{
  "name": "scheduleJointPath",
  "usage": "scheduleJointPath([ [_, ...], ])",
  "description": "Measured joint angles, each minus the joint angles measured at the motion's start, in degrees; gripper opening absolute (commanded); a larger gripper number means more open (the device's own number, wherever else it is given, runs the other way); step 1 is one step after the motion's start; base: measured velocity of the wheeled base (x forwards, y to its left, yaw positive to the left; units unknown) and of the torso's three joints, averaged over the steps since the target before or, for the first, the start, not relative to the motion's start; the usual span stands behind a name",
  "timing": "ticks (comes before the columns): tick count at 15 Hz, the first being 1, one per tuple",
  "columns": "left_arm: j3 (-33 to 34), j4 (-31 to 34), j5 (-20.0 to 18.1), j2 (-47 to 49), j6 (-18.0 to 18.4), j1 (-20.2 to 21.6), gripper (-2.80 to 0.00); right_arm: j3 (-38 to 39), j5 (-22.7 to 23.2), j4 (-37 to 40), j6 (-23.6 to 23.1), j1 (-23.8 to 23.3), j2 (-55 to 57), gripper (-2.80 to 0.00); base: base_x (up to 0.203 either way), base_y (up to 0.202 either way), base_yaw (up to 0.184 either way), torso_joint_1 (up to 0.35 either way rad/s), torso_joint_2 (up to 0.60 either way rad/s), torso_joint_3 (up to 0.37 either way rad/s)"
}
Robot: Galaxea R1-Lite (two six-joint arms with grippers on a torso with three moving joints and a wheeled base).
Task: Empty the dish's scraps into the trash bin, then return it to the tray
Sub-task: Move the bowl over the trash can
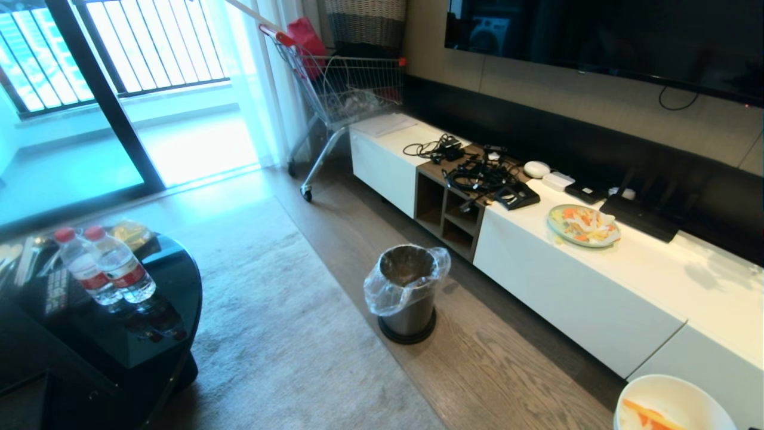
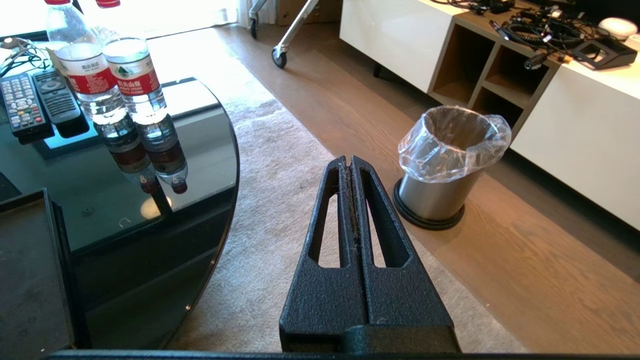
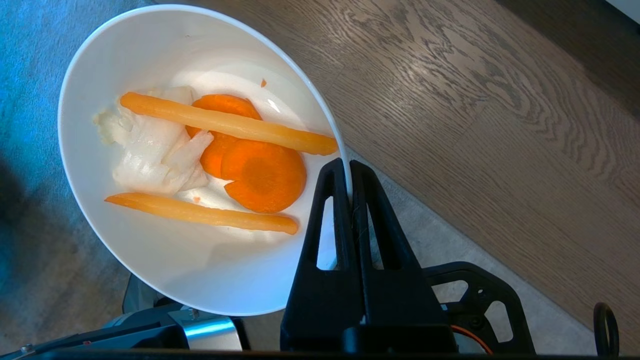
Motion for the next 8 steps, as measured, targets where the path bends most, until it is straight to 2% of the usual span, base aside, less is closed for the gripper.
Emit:
scheduleJointPath([
  [8,0.0,0.0,-0.02,0.0,0.0,0.0,-2.8,-0.38,0.18,-2.24,0.12,0.07,0.55,-2.8,0.0,0.0,0.0,0.0,0.0,0.0],
])
